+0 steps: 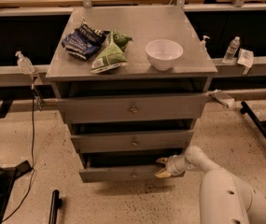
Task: Open bottom drawer
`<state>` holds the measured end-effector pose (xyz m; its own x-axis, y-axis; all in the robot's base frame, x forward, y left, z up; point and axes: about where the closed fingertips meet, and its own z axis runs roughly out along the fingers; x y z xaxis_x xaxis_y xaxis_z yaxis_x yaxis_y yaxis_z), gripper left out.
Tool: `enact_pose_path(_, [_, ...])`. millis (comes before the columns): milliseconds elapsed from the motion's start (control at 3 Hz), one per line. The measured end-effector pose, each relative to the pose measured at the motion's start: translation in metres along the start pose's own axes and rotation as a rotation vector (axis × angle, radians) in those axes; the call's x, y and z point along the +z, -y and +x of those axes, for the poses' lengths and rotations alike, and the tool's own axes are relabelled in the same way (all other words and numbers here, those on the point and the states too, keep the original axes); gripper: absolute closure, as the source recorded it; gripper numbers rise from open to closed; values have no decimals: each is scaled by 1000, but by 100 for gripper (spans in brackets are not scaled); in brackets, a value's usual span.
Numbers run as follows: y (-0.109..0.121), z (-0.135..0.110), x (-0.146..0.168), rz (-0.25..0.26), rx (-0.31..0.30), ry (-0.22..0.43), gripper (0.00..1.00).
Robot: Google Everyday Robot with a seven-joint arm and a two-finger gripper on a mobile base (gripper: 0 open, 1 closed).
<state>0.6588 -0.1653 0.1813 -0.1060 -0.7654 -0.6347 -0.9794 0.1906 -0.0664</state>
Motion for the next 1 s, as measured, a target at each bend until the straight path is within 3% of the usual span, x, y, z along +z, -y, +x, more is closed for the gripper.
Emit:
enact_pose_path(333, [0, -1, -1, 0, 0, 0, 54])
enact_pose_path(667, [0, -1, -1, 0, 0, 0, 36])
enact_pose_path(1000, [0, -1, -1, 0, 0, 0, 12])
